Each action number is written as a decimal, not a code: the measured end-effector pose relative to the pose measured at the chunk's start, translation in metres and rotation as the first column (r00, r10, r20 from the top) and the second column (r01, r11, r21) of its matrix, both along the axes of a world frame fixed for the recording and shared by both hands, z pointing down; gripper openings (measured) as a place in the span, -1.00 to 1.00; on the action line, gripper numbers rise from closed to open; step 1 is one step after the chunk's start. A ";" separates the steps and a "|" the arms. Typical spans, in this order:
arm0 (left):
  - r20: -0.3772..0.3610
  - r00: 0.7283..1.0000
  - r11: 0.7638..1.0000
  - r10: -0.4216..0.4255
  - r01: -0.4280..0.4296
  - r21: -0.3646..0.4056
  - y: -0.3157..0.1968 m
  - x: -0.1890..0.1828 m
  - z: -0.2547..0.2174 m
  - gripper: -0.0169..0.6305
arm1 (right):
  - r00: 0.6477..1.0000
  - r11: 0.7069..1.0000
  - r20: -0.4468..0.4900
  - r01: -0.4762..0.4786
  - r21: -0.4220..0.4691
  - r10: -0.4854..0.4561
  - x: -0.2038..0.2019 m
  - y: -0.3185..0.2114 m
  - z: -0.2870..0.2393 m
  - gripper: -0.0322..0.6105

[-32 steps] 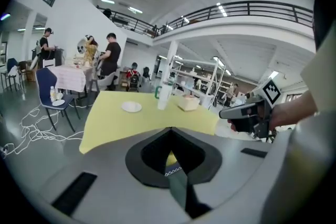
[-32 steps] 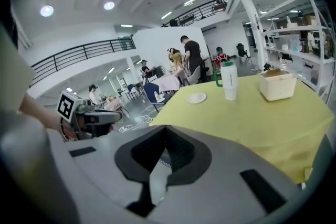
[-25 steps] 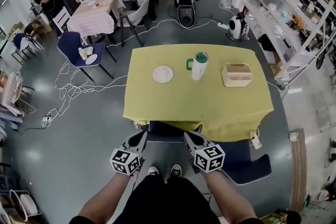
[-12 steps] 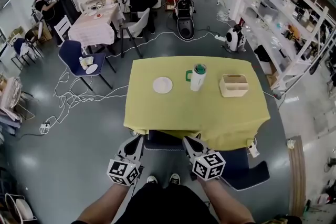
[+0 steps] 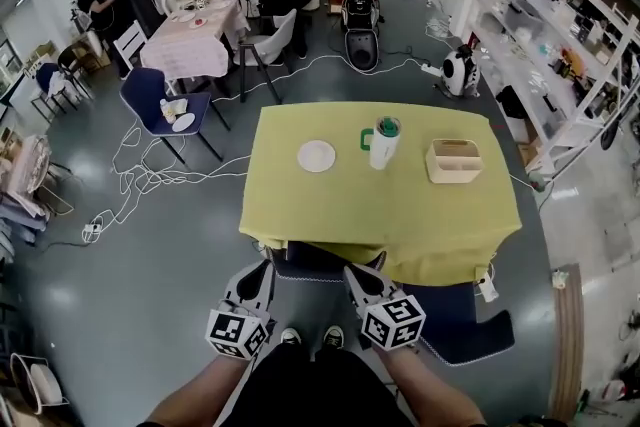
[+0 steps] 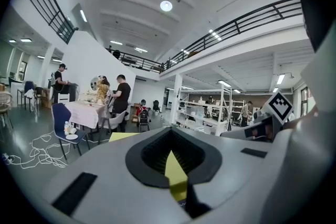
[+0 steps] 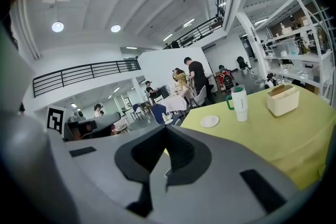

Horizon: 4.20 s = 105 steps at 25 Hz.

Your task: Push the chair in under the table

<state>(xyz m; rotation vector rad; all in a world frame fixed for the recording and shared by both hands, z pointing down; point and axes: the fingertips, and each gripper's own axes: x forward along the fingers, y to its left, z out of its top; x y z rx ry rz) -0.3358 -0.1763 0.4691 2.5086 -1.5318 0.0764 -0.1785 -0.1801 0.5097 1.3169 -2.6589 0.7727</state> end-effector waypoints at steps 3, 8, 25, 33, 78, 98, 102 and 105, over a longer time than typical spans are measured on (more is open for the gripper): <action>0.004 1.000 1.000 -0.009 0.009 -0.002 0.007 0.004 0.004 -0.92 | 1.000 1.000 0.005 0.023 -0.011 -0.022 -0.002 0.006 0.006 -0.86; 0.003 1.000 1.000 -0.002 0.002 -0.004 0.019 0.013 0.006 -0.92 | 0.999 0.999 0.007 0.038 -0.025 -0.037 -0.001 0.024 0.011 -0.86; -0.012 0.998 0.999 0.055 -0.055 0.001 0.108 -0.017 0.005 -0.92 | 0.999 1.000 -0.036 0.009 -0.016 -0.009 -0.043 0.113 0.005 -0.86; -0.015 0.998 0.998 0.066 -0.066 -0.005 0.160 -0.031 0.009 -0.92 | 0.996 1.000 -0.084 -0.016 0.014 0.017 -0.056 0.163 0.001 -0.86; -0.022 0.996 0.996 0.089 -0.089 -0.017 0.259 0.243 0.004 -0.92 | 0.994 0.997 -0.075 0.079 0.001 -0.079 0.184 0.275 0.002 -0.86; -0.017 0.991 0.990 0.134 -0.134 -0.030 0.289 0.255 0.013 -0.92 | 0.995 0.999 -0.089 0.050 -0.005 -0.051 0.191 0.295 0.007 -0.86; -0.035 0.986 0.986 0.164 -0.165 -0.032 0.291 0.246 0.022 -0.92 | 0.995 1.000 -0.102 0.007 -0.001 -0.007 0.187 0.301 0.006 -0.86; -0.048 0.980 0.980 0.195 -0.197 -0.033 0.293 0.248 0.025 -0.92 | 0.992 1.000 -0.121 -0.028 0.000 0.028 0.193 0.308 0.006 -0.86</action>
